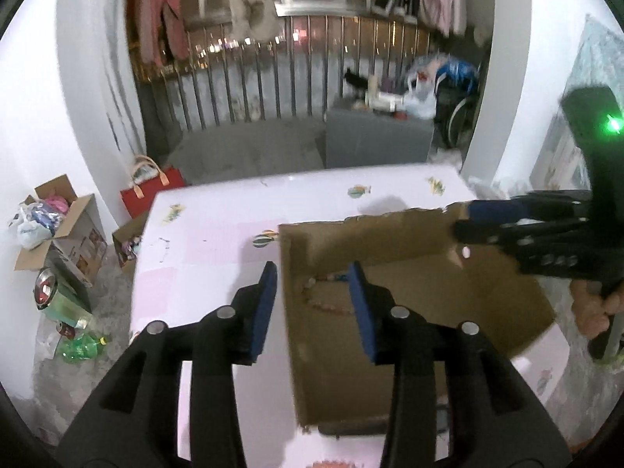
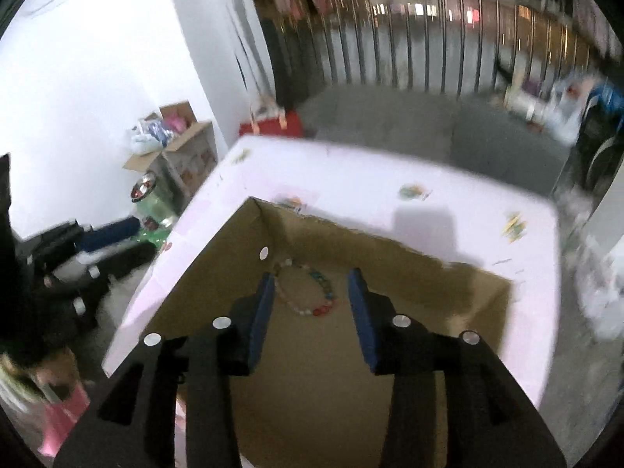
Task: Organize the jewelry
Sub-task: 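Move both grippers back to the black smartwatch on the table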
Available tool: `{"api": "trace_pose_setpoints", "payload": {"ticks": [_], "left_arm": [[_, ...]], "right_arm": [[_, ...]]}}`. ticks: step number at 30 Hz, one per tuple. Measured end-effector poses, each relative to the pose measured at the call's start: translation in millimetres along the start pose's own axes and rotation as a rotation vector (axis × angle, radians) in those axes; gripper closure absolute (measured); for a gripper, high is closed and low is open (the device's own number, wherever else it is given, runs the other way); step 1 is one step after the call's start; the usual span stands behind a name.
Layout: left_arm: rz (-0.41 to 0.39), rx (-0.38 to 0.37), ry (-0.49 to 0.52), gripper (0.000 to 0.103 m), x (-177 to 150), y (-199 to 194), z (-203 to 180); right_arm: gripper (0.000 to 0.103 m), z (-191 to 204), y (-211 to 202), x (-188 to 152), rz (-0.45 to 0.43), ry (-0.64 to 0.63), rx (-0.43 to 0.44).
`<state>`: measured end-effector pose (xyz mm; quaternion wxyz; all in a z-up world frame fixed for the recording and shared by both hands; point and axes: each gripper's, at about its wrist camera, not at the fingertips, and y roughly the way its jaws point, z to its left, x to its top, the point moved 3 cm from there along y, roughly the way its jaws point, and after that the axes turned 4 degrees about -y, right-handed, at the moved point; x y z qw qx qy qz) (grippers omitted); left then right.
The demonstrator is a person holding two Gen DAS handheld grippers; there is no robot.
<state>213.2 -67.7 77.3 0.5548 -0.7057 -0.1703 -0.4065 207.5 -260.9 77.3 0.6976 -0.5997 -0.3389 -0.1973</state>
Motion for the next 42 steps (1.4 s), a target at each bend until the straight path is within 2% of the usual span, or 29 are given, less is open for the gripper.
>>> {"api": "trace_pose_setpoints", "payload": {"ticks": [5, 8, 11, 15, 20, 27, 42], "left_arm": [[-0.103, -0.028, -0.021, 0.061, -48.0, -54.1, 7.4], [-0.101, -0.060, -0.019, 0.059, -75.9, -63.2, 3.9], [-0.079, -0.103, -0.052, 0.059, -104.0, -62.1, 3.4], [-0.080, -0.124, -0.056, 0.059, -135.0, -51.9, -2.0], [-0.033, -0.133, -0.038, 0.059, -158.7, -19.4, -7.2], [0.033, -0.114, -0.015, 0.059, -184.3, 19.0, -11.2], [0.158, -0.090, -0.062, 0.059, -191.0, 73.6, 0.0]], "right_arm": [[0.059, 3.9, -55.5, -52.9, -0.111, 0.015, -0.061], [0.059, 6.9, -70.1, -95.2, -0.131, 0.038, -0.093], [0.059, 6.5, -67.2, -135.0, -0.107, 0.101, -0.081], [0.059, 12.7, -49.8, -183.3, -0.079, 0.137, -0.113], [0.059, 12.4, -22.5, -220.7, -0.013, 0.194, -0.106], [0.059, 8.0, -2.0, -236.6, 0.011, 0.243, -0.095], [0.066, 11.0, 13.8, -241.7, 0.034, 0.233, -0.111]]}}
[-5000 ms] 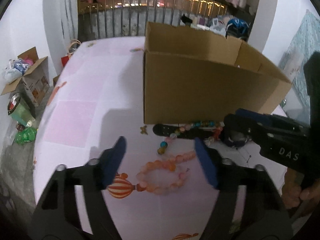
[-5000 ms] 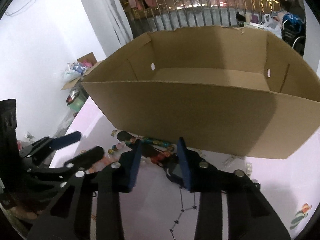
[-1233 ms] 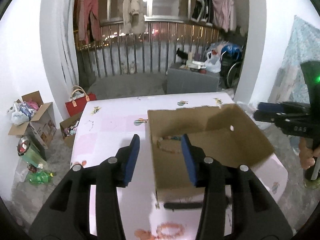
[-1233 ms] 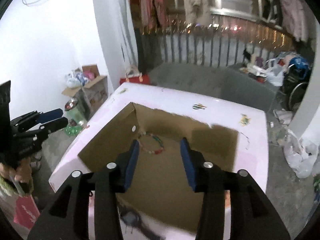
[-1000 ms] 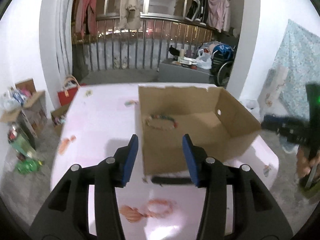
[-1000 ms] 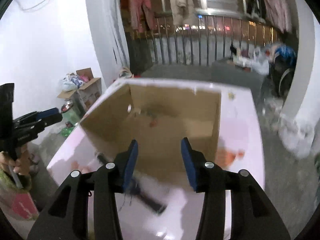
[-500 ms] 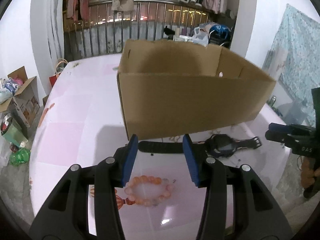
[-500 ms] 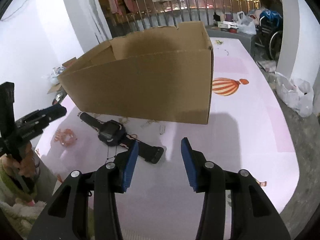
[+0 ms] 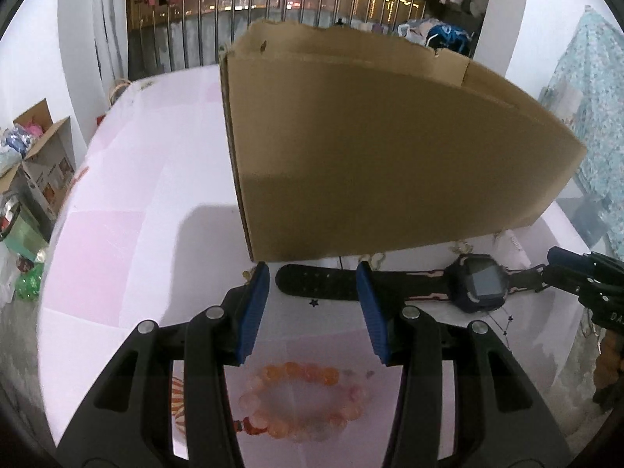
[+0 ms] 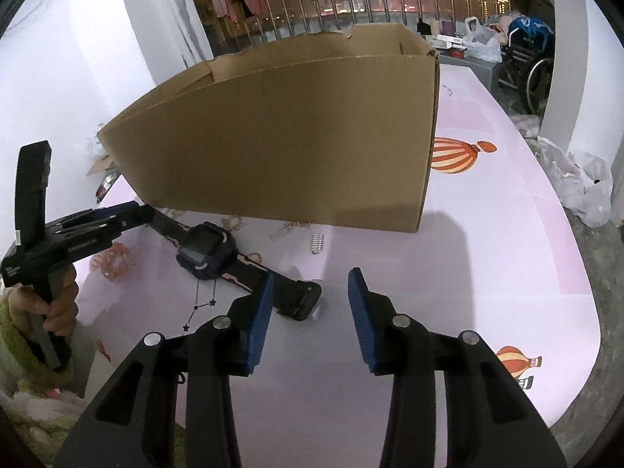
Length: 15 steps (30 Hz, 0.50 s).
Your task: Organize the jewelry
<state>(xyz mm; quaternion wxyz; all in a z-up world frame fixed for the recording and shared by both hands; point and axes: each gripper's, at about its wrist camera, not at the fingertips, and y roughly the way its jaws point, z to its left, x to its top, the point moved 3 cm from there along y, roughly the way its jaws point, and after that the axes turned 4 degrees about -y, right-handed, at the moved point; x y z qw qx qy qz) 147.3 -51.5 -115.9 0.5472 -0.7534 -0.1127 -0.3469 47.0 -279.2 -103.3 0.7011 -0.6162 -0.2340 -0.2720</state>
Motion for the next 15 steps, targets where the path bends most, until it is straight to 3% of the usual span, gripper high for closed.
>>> {"api": "trace_pose_setpoints", "payload": {"ticks": [15], "left_arm": [[-0.003, 0.032, 0.032, 0.059, 2.4, 7.8, -4.8]], "right_arm": [[0.075, 5.8, 7.9, 0.9, 0.015, 0.004, 0.007]]}}
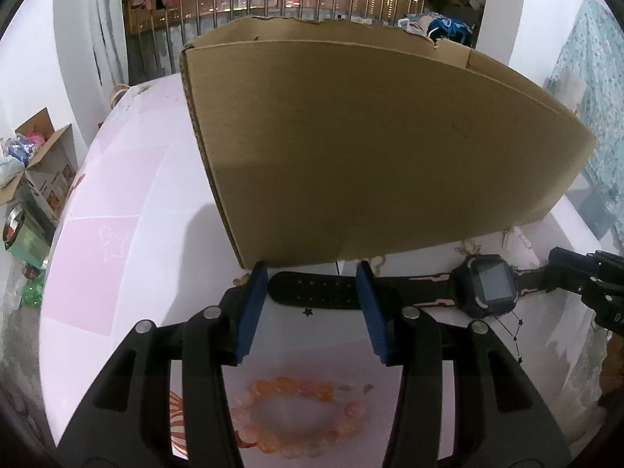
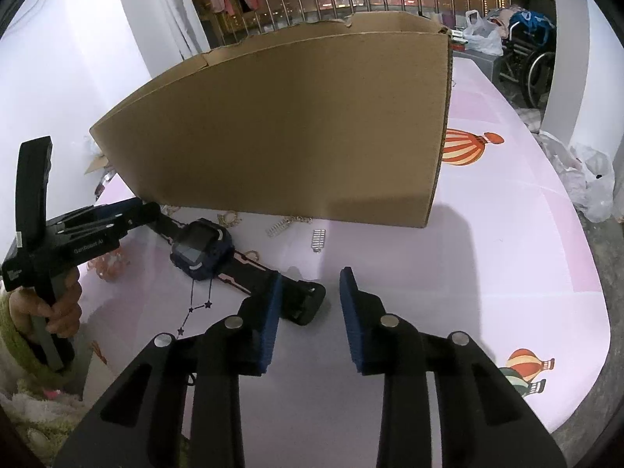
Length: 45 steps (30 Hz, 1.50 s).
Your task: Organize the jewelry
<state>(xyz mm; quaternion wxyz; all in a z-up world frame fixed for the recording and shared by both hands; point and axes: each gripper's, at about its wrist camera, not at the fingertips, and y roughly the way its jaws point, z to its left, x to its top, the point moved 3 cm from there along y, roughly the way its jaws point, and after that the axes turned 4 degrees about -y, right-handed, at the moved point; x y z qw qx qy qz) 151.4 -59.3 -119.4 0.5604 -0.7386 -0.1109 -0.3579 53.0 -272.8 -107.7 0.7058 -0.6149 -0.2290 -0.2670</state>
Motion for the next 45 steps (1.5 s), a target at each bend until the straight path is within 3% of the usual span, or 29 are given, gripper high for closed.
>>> {"api": "trace_pose_setpoints", "payload": {"ticks": [3, 19, 38, 42, 45], "left_arm": [[0.001, -0.001, -0.010, 0.059, -0.6, -0.8, 1.1], [-0.025, 0.044, 0.006, 0.059, -5.9, -2.5, -3.4], [-0.035, 0.113, 0.045, 0.076, -4.4, -6.2, -7.8], [-0.003, 0.070, -0.003, 0.075, -1.2, -7.0, 0.2], [0.001, 0.023, -0.046, 0.058, -0.1, -8.5, 3.4]], "right_arm": [[0.080, 3.0, 1.3, -0.3, 0.001, -0.005, 0.006], [0.080, 1.5, 1.3, 1.3, -0.004, -0.001, 0.006], [0.080, 4.7, 2.8, 3.6, -0.008, 0.000, 0.009], [0.080, 4.2, 3.0, 3.9, -0.010, 0.003, 0.012], [0.080, 3.5, 3.1, 3.9, -0.011, 0.002, 0.014]]}}
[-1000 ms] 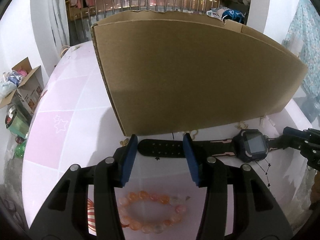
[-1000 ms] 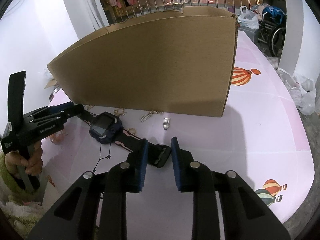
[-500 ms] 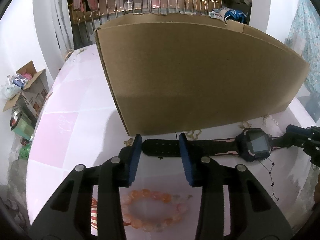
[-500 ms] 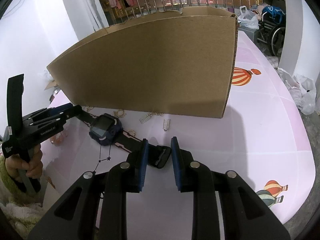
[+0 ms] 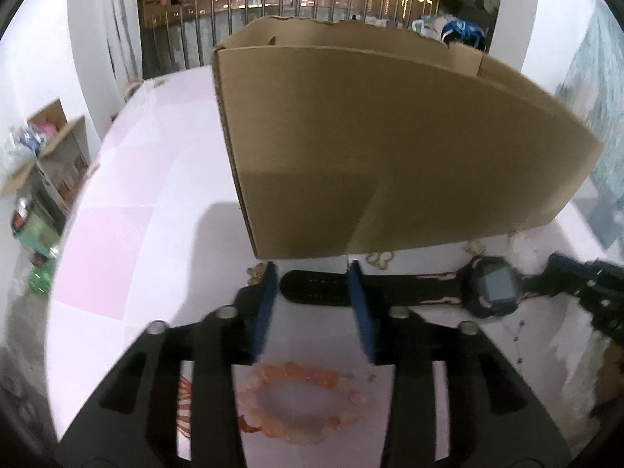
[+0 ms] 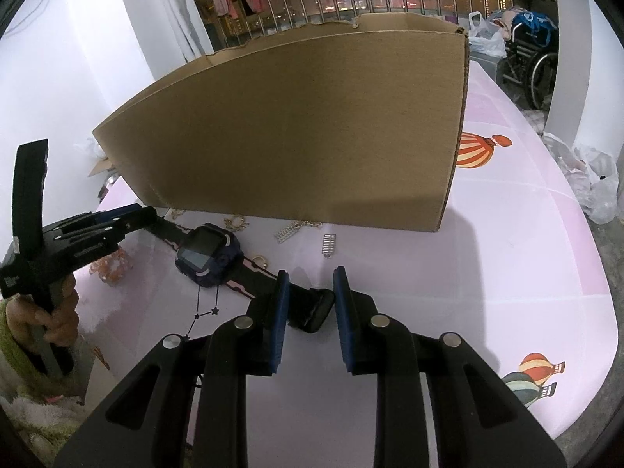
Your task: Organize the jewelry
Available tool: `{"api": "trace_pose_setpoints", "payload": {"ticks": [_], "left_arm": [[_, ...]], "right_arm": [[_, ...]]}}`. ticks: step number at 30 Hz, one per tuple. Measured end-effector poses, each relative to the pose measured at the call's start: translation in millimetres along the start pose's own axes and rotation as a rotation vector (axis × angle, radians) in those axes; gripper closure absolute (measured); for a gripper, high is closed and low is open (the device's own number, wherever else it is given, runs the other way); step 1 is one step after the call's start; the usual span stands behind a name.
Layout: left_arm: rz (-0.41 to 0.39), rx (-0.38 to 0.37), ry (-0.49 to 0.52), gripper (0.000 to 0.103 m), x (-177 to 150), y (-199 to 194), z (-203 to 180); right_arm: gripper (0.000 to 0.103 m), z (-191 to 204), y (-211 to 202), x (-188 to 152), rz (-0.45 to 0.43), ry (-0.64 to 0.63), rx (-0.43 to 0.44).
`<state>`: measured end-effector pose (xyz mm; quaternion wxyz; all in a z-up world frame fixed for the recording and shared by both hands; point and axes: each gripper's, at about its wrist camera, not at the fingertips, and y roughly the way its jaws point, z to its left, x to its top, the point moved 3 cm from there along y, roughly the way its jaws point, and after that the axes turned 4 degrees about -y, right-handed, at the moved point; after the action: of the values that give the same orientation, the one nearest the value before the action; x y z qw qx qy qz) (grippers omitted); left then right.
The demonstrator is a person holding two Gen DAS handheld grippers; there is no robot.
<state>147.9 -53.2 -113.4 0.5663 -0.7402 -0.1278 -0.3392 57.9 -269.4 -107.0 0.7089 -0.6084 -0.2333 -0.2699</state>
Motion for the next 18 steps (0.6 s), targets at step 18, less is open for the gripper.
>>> {"api": "trace_pose_setpoints", "payload": {"ticks": [18], "left_arm": [[0.000, 0.008, 0.070, 0.043, -12.0, 4.9, -15.4]], "right_arm": [[0.080, 0.8, -0.1, -1.4, -0.002, -0.001, 0.000]]}}
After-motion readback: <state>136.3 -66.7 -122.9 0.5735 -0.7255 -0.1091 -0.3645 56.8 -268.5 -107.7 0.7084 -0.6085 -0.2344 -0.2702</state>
